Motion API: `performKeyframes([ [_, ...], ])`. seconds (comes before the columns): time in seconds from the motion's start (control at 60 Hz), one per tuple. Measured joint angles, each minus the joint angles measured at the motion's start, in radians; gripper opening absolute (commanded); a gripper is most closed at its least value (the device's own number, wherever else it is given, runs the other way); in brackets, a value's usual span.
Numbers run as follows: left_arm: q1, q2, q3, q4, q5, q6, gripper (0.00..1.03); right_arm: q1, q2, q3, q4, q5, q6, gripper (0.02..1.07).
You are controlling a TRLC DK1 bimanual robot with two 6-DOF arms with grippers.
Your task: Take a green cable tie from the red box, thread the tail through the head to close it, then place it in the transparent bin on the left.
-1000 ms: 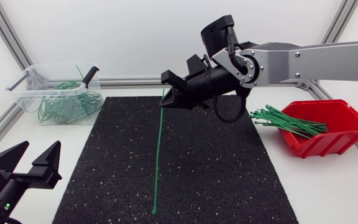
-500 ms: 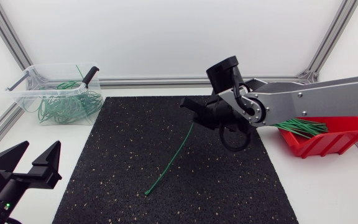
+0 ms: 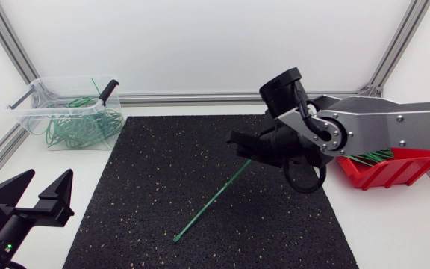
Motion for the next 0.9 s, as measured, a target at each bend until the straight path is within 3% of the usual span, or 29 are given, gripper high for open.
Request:
performKeyframes([
  [0.1,0.0,0.0,0.0,0.0,0.0,0.0,1.0,0.0,-0.03,0.0,-0.05,0.0,-0.073,1.02],
  [0.333,0.0,0.0,0.0,0.0,0.0,0.0,1.0,0.028,-0.061,0.026,-0.158,-0.008,-0.33,1.02],
  [0.65,0.0,0.0,0.0,0.0,0.0,0.0,1.0,0.141,-0.003,0.198,-0.354,-0.029,-0.658,1.0],
  [0.783,0.0,0.0,0.0,0.0,0.0,0.0,1.0,0.154,0.09,0.241,-0.459,-0.172,-0.751,1.0],
  [0.9,0.0,0.0,0.0,0.0,0.0,0.0,1.0,0.169,0.131,0.284,-0.475,-0.198,-0.832,1.01],
])
